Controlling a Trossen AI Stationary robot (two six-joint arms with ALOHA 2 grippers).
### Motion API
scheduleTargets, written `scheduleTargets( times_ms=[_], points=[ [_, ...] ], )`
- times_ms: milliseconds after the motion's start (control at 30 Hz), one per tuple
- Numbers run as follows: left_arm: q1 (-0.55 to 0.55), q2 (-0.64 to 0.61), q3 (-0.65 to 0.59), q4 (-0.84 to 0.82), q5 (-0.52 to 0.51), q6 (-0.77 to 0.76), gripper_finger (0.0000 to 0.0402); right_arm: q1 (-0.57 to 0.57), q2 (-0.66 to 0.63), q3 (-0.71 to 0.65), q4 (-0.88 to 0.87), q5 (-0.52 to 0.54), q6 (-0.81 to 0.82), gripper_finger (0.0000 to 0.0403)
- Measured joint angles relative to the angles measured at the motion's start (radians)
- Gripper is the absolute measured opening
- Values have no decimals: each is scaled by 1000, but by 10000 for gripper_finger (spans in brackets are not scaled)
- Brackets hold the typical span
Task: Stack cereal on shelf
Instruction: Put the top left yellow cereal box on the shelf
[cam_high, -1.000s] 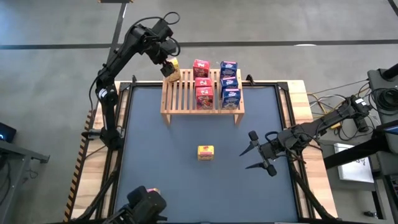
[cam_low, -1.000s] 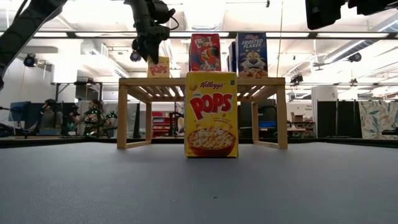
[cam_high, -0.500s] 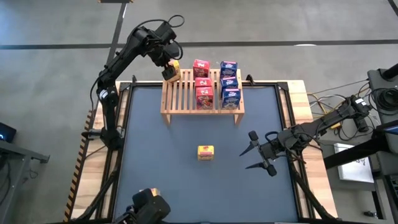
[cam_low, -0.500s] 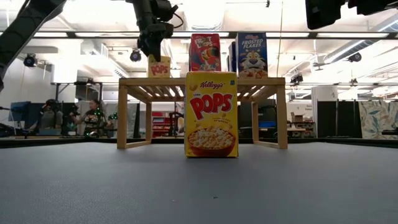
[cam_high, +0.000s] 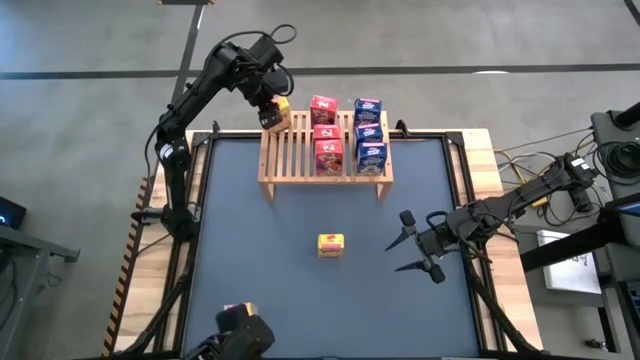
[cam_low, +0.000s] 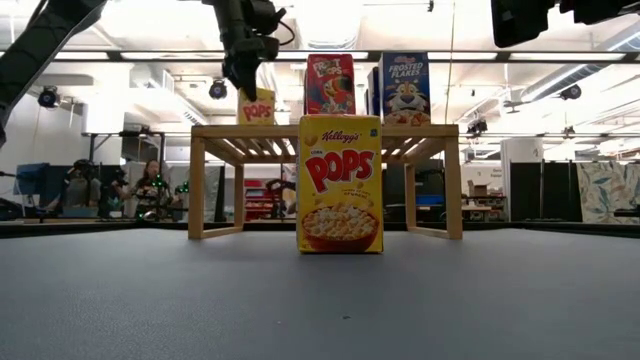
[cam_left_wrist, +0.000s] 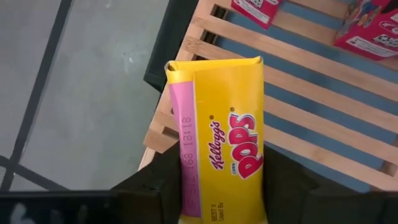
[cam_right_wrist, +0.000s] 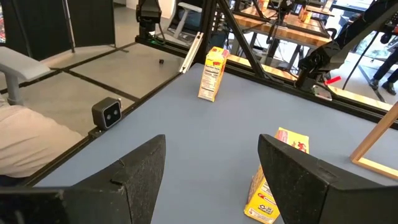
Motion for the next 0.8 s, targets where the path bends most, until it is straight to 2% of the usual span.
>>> scheduleTargets(
  times_ms=[300, 567, 800],
  points=[
    [-9, 0, 0, 0, 34, 81, 150, 0, 0, 0, 0, 0, -6, 244],
    [-28, -1, 0, 1, 56, 245, 150, 0, 0, 0, 0, 2, -12, 244],
    [-29, -1, 0, 6, 55, 266, 150, 0, 0, 0, 0, 26, -17, 244]
  ],
)
